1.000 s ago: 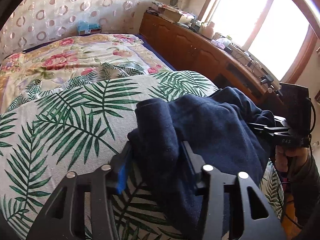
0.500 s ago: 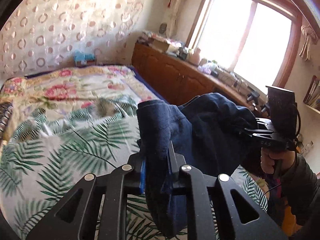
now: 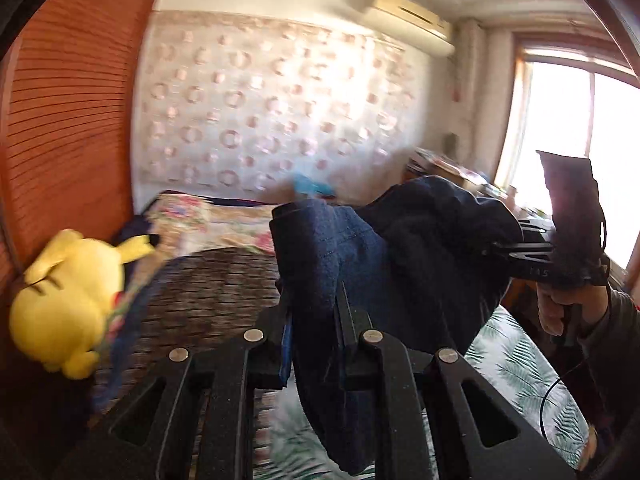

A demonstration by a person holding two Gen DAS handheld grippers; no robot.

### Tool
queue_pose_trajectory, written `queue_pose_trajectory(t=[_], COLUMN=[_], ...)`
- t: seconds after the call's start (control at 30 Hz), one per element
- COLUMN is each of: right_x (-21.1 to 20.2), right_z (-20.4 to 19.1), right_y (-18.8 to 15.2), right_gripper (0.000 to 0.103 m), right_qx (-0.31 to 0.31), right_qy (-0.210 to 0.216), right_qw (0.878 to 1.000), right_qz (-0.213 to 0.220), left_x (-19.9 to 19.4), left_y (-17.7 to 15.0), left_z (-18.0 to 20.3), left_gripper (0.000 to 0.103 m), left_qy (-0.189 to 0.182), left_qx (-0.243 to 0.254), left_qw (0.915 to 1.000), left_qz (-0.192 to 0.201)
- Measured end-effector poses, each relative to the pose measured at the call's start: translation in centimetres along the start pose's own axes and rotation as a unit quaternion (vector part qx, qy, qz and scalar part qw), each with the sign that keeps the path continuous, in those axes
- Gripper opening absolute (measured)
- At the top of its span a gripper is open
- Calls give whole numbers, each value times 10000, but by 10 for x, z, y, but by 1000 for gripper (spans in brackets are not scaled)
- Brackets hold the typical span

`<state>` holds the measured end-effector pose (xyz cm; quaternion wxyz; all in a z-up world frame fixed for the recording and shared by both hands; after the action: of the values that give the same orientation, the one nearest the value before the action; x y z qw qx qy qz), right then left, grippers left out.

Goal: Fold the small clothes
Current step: 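Carry the folded shirt onto the clothes stack by the yellow plush and release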

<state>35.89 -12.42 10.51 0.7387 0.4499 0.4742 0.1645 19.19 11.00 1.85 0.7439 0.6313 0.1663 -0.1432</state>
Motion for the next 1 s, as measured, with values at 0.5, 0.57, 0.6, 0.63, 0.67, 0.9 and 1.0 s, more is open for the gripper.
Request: queue_pose_trajectory(t=[0.5, 0.57, 0.6, 0.63, 0.67, 0.9, 1.0], right_x=[236, 245, 245, 241, 238, 174, 133], right_z=[-53, -51, -47, -45, -46, -77, -82], right_y=[85, 87, 87, 88, 88, 51, 13], right_gripper=[32, 45, 46, 49, 51, 53, 53], right_qx=[-913, -571, -447, -373, -307, 249, 452], right_qy=[293, 144, 56, -42, -136, -180, -226], right_qw=[9912, 9939, 9952, 9964, 9971, 9994, 9987], right_qz=[-908, -928, -864, -763, -676, -134, 30], left_x=[16, 15, 13, 11, 8, -14, -24], left_y=[-76, -78, -76, -75, -74, -65, -62], left_z=[-102, -96, -93, -91, -88, -67, -47], left_gripper=[18, 19, 22, 26, 30, 68, 81], left_qy=[1447, 1460, 1480, 1512, 1528, 1445, 1262], left_qx=[-734, -650, -555, -468, -405, -73, 84], left_qw=[9850, 9852, 9856, 9857, 9859, 9890, 9918], left_qz=[-581, -625, -599, -580, -557, -302, -182])
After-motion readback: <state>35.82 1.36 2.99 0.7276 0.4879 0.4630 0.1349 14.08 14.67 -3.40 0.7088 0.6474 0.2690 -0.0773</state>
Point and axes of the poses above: each gripper's, at about its wrist camera, not at the fingertips, and x roughly the way its jaws point, z to its right, y to its top, the point moved 4 cm from there along x, roughly the way its jaws point, and after that the axes turned 5 degrees about y, right-handed, at the moved point
